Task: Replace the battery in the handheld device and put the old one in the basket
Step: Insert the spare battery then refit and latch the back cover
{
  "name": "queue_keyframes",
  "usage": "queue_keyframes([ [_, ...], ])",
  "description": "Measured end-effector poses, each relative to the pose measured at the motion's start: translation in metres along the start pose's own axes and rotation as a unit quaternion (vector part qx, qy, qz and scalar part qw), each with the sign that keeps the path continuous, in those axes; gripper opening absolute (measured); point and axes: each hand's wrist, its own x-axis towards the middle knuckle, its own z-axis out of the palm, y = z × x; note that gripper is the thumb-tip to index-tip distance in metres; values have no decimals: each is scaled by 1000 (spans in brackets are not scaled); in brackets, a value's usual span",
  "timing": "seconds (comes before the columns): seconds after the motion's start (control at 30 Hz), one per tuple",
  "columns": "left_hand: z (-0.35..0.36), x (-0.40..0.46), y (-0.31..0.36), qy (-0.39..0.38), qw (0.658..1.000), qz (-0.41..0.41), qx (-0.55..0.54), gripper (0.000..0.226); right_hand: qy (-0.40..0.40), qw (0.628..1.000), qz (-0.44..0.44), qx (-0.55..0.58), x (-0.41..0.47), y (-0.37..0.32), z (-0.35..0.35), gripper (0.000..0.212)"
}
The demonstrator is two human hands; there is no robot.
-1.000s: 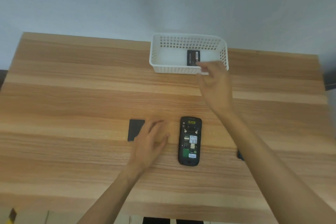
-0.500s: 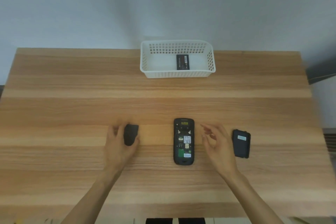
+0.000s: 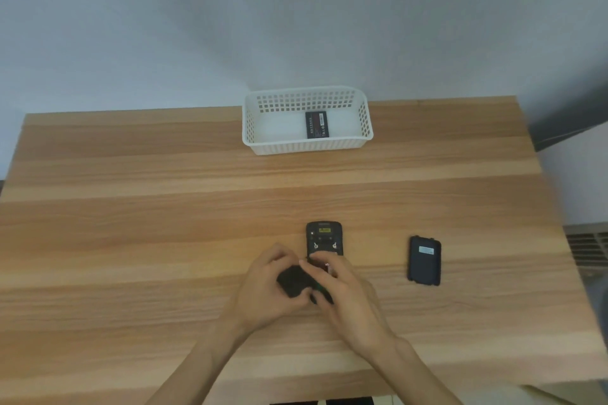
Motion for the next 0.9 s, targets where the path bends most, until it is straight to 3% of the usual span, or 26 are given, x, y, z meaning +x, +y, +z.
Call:
queue_keyframes([
  [0.23,12,4,14,18,998,-17,-50,39,58,997,37,34,-7,19,-2,37],
  [0.33,14,5,19,40,995,-28,-89,44,69,972,134,182,-12,24,-5,30],
  [0.5,29,5,22,48,990,-39,-126,54,69,901,270,333,-21,28,-3,32],
  [0.73,46,-1,15,30,992,-27,-120,73,83,850,316,413,-19,32,2,49],
  [0.9,51,-6,1,13,995,-9,-102,84,75,835,333,431,-21,33,7,48],
])
